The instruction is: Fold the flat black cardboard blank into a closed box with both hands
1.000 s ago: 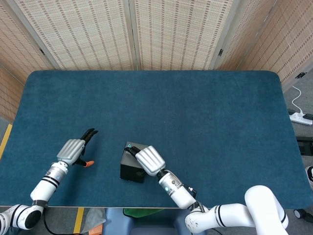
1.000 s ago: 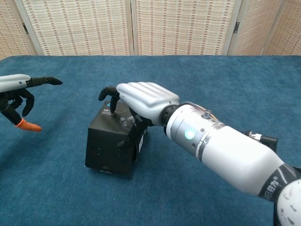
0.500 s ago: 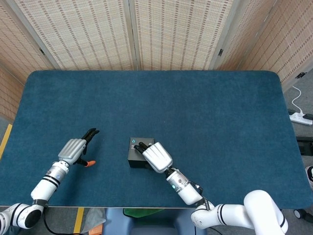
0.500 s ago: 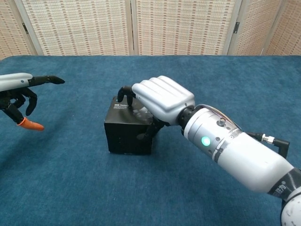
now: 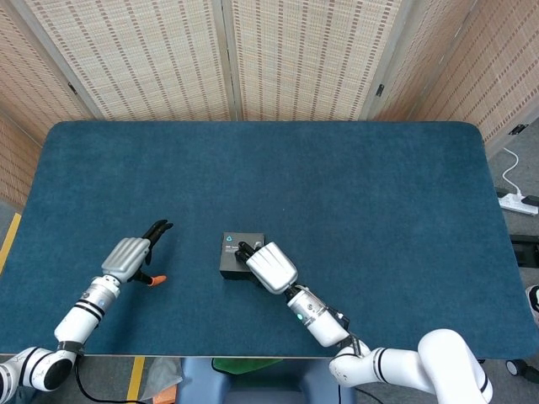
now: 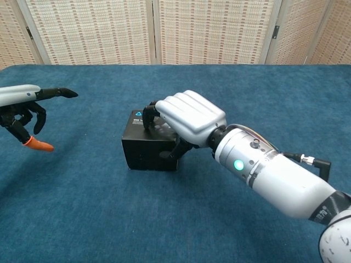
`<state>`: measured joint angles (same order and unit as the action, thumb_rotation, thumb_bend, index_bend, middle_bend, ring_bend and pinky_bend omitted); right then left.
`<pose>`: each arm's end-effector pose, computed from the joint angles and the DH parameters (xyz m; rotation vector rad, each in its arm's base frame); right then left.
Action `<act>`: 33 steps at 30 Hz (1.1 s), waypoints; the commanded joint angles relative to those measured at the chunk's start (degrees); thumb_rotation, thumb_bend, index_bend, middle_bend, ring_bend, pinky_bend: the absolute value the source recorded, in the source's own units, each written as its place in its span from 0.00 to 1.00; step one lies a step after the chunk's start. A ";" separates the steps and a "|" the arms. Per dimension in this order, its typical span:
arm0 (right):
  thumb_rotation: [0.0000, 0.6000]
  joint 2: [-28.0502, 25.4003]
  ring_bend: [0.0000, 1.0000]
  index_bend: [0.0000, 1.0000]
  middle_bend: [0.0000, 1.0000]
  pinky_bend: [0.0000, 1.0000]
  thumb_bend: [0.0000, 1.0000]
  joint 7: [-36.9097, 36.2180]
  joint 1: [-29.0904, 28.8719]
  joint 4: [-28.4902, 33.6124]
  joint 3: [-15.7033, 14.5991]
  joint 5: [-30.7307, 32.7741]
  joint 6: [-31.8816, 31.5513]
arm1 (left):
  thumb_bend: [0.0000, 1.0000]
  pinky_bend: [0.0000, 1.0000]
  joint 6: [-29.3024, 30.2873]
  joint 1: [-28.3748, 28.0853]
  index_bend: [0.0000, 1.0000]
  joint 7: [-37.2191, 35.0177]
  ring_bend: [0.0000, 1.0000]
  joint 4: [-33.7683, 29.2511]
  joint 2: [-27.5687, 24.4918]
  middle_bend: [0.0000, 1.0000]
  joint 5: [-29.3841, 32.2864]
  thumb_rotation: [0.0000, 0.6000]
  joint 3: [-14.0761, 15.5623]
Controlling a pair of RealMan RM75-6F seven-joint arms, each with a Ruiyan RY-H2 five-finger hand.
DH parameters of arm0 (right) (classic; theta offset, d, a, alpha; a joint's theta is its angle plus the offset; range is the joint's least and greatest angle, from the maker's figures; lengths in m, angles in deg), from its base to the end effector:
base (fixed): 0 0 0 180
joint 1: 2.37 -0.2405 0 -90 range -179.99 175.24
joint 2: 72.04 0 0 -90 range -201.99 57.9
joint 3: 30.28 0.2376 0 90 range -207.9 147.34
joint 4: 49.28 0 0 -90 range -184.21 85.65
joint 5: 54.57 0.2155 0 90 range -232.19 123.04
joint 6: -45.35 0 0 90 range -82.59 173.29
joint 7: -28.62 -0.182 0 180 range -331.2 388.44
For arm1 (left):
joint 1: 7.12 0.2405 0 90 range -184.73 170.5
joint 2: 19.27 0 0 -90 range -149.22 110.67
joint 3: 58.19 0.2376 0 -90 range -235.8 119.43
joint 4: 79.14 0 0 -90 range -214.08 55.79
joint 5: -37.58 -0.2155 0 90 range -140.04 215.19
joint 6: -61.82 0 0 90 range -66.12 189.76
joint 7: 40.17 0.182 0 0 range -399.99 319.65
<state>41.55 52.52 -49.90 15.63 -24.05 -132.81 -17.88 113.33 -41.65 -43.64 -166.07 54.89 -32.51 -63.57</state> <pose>-0.0426 -0.3218 -0.1339 2.0290 -0.5969 1.1076 -0.2179 0.3488 0.0235 -1.7511 -1.2276 -0.8776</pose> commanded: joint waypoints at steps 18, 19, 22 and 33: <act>1.00 -18.12 0.68 0.00 0.19 1.00 0.48 -11.17 8.64 15.24 -1.01 -8.97 -12.72 | 0.18 0.54 10.60 5.01 0.00 8.97 0.27 -0.61 -1.20 0.01 4.33 1.00 -1.40; 1.00 -20.02 0.64 0.00 0.19 1.00 0.48 -11.02 9.83 16.16 -1.41 -8.89 -13.65 | 0.18 0.52 11.62 5.55 0.00 9.75 0.26 -0.45 -1.23 0.01 4.64 1.00 -1.40; 1.00 -26.44 0.46 0.01 0.20 0.88 0.48 -10.95 13.88 19.53 -2.92 -8.10 -16.21 | 0.19 0.44 15.01 7.49 0.00 12.10 0.23 0.18 -1.21 0.04 5.75 1.00 -1.37; 1.00 -40.82 0.08 0.02 0.17 0.30 0.48 -16.83 23.91 26.31 -6.96 -4.29 -19.70 | 0.19 0.28 23.81 13.27 0.01 16.34 0.12 -1.31 -2.28 0.05 5.20 1.00 0.01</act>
<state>1.65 36.60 -26.97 41.39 -30.43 -137.68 -37.19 136.28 -29.00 -27.73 -167.01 52.84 -26.92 -63.85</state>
